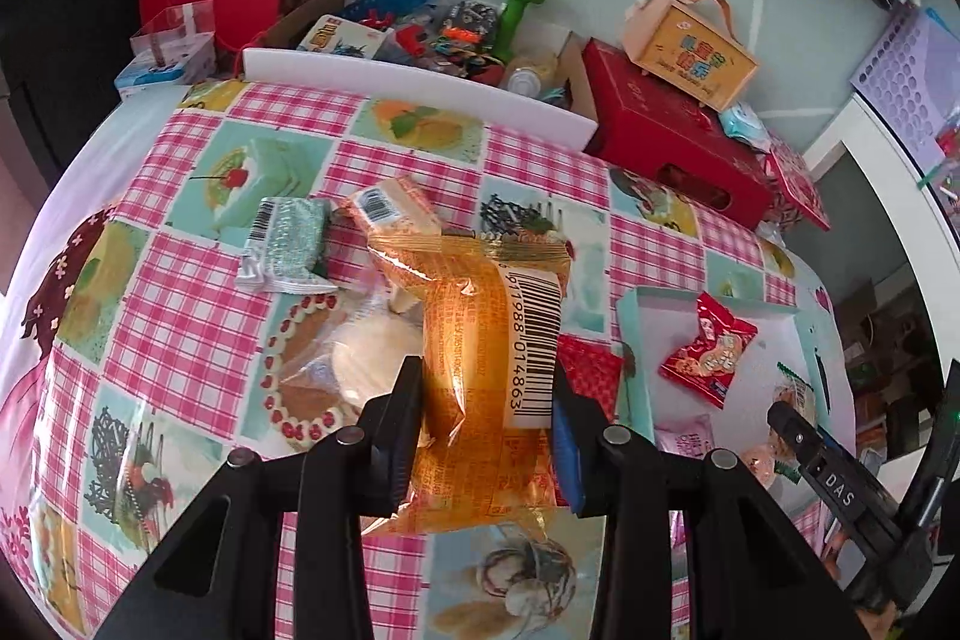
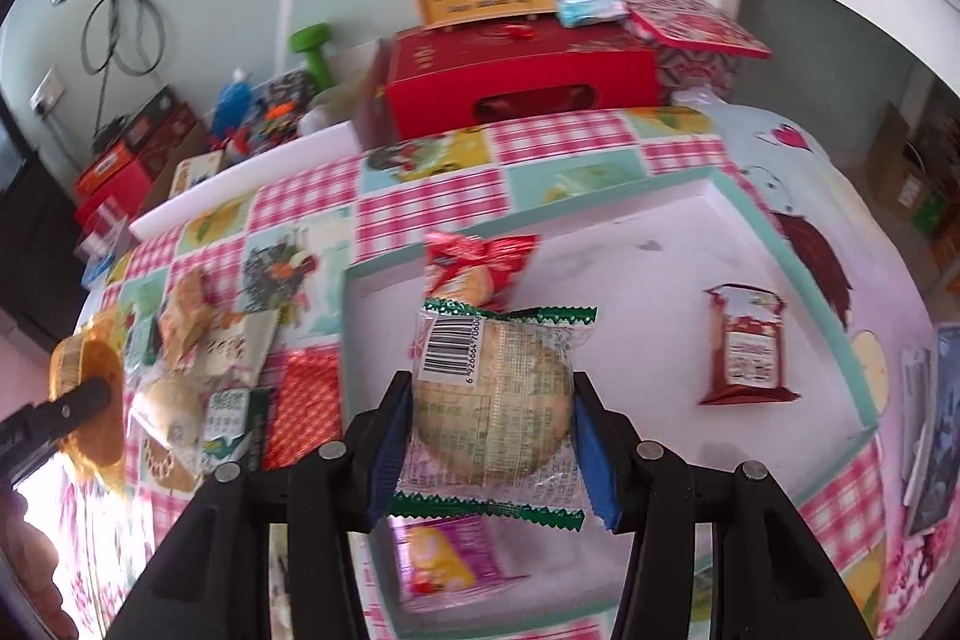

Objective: Organize snacks
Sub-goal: 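Carry the bread packet and biscuit packet over the white tray with both tools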

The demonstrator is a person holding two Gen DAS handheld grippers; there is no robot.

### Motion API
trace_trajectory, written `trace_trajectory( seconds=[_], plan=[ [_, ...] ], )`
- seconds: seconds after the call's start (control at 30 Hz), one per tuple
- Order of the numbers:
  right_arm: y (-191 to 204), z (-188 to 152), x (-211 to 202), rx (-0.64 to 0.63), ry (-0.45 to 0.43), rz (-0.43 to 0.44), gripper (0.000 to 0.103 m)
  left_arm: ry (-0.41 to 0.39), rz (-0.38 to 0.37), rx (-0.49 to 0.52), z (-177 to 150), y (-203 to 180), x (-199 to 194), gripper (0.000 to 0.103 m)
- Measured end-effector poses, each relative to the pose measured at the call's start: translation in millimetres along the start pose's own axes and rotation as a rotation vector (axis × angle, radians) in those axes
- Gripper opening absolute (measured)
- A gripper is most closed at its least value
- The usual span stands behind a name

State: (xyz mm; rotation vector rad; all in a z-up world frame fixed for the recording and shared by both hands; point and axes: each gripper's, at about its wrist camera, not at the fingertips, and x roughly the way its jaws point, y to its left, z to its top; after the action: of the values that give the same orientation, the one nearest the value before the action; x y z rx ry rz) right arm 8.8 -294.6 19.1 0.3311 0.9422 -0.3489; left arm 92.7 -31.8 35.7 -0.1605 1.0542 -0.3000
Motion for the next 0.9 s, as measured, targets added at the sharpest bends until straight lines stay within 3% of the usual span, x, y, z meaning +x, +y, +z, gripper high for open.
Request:
trace_trajectory(
  seconds=[0.2,0.43,0.6,0.9],
  plan=[
    [-45,7,-2,0.099,-0.009,-0.042,0.053,0.038,-0.077,0.14,-17,-61,10,0.039],
    [-81,11,-2,0.17,-0.011,-0.059,0.053,0.034,-0.106,0.248,-29,-111,20,0.039],
    [-92,12,1,0.188,-0.01,-0.066,0.053,0.069,-0.132,0.275,-38,-130,36,0.039],
    [-96,11,7,0.2,0.008,-0.05,0.053,0.071,-0.098,0.348,-45,-167,55,0.039]
  ],
)
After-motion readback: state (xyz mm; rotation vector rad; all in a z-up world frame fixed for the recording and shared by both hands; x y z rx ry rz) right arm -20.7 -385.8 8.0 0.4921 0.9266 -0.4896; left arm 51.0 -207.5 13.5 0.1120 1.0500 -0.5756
